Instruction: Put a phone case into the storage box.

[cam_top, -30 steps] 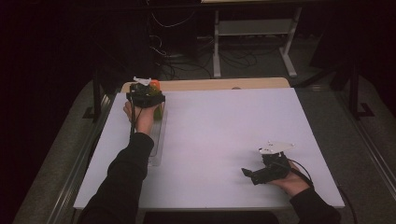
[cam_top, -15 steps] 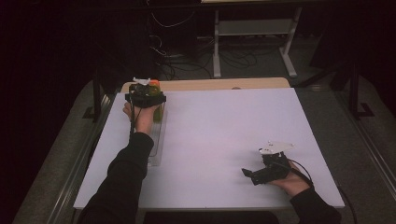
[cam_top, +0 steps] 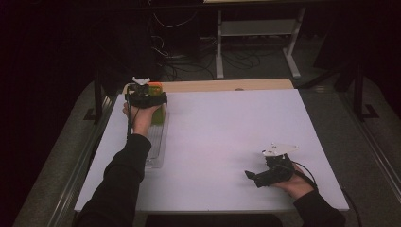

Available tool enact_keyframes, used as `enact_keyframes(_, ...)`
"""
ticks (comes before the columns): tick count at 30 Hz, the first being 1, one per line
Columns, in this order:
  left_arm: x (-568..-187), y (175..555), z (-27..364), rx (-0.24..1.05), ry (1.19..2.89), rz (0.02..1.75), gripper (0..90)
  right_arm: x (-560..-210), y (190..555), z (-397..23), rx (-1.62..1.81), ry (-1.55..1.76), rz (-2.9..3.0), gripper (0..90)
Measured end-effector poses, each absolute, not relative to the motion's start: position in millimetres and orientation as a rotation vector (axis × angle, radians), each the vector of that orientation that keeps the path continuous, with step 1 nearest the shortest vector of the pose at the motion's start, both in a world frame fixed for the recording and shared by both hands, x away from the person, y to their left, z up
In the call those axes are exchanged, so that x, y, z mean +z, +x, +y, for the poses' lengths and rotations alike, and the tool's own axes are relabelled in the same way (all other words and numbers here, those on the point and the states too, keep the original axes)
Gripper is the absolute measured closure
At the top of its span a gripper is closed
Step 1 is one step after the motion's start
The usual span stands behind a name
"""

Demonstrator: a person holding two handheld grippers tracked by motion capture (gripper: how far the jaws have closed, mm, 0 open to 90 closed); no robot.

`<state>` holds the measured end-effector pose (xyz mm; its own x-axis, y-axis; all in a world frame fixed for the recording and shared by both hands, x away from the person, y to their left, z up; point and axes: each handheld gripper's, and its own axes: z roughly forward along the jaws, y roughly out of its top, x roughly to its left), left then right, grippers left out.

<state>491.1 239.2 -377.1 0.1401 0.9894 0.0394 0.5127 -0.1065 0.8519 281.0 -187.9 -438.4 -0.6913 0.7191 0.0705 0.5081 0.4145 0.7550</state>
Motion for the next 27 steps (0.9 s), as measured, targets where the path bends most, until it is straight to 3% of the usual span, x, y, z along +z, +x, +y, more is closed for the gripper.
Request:
enact_keyframes(11,-360,475,253,0.693,1.806,1.354,0.0,-437,281,-189,1.144,1.079,2.403,0.0)
enact_keyframes(27,-338,445,252,0.575,1.894,1.164,0.0,-436,282,-189,1.148,1.069,2.400,0.0)
